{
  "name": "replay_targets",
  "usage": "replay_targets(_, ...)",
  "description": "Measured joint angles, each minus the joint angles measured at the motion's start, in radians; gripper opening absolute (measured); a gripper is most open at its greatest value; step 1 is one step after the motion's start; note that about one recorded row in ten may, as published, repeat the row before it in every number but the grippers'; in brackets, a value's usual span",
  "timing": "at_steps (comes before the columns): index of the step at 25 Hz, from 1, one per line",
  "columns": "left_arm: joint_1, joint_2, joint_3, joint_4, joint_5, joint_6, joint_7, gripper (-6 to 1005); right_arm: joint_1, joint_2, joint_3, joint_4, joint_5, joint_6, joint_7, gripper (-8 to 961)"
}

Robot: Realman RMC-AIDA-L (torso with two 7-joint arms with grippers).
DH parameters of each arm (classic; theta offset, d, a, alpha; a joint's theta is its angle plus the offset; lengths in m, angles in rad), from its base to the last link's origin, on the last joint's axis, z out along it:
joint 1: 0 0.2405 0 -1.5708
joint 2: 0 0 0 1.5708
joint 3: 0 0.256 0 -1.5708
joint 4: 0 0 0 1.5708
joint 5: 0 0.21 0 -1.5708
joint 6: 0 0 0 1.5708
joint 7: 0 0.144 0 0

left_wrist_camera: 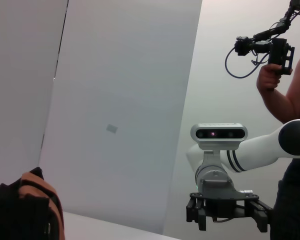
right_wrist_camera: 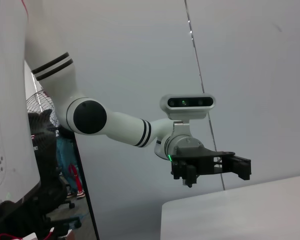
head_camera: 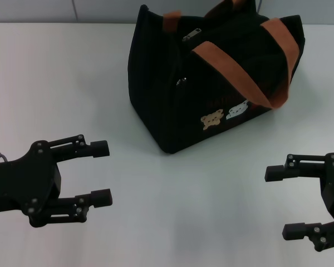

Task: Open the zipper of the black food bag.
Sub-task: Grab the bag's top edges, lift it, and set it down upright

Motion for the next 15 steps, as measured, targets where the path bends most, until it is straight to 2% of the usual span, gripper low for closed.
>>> replay_targets(13, -0.008, -0.003, -0.006, -0.007, 0.000, -0.015, 0.004, 754, 0.005, 0.000, 0.005, 0.002, 0.003, 0.003, 0.000, 826)
replay_targets(15, -0.008, -0.008, -0.010, -0.011, 0.000, -0.054, 0.005, 749, 0.005, 0.000, 0.007, 0.005, 0.004, 0.010, 0.000, 826)
